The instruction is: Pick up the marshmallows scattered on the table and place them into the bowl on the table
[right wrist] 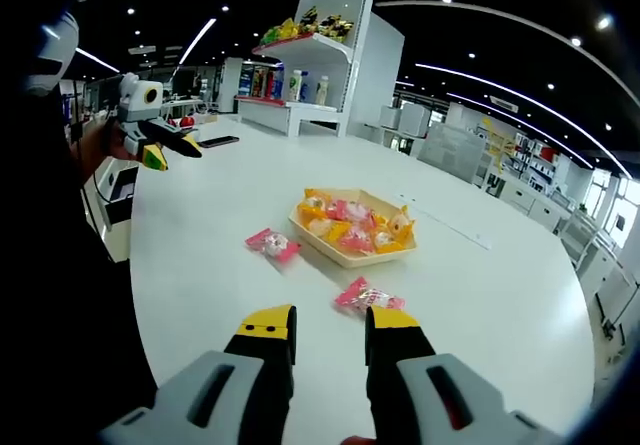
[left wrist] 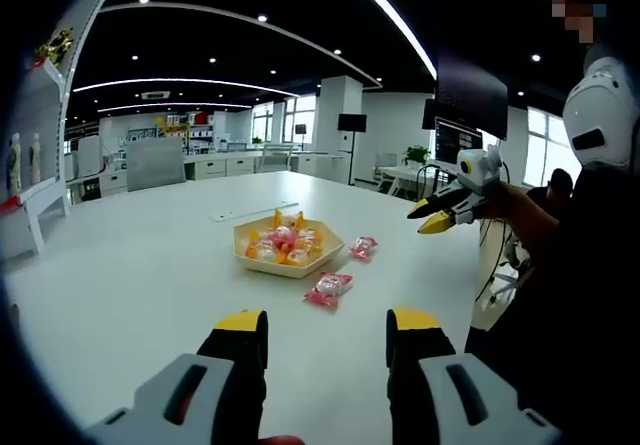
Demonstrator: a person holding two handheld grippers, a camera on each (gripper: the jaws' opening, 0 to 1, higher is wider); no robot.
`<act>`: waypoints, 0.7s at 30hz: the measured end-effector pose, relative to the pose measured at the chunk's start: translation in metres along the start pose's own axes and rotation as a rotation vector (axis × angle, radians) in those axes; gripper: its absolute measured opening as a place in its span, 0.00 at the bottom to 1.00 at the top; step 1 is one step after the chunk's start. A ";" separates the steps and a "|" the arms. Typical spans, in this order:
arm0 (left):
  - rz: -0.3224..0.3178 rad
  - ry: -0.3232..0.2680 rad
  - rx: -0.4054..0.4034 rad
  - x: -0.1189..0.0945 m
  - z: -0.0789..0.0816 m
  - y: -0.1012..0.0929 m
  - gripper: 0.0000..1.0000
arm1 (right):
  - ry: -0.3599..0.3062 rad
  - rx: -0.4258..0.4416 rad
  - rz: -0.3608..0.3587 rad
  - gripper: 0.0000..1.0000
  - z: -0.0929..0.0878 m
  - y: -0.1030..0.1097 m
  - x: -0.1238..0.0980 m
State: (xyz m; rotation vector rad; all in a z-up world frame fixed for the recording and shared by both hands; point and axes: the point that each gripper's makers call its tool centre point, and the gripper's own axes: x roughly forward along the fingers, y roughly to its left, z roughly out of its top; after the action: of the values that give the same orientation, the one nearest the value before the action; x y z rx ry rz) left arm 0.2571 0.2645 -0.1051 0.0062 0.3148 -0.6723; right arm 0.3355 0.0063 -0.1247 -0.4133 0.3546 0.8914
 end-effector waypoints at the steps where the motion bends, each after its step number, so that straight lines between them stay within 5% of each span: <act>1: 0.002 -0.001 -0.003 0.000 0.000 0.001 0.48 | 0.006 -0.003 0.003 0.28 -0.001 -0.001 0.001; 21: 0.010 0.011 -0.002 -0.004 -0.001 -0.001 0.47 | 0.054 -0.113 0.034 0.29 0.009 -0.009 0.011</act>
State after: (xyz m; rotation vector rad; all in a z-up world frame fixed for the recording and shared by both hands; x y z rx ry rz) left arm 0.2533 0.2657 -0.1050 0.0097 0.3258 -0.6618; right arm 0.3503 0.0130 -0.1206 -0.5375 0.3626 0.9372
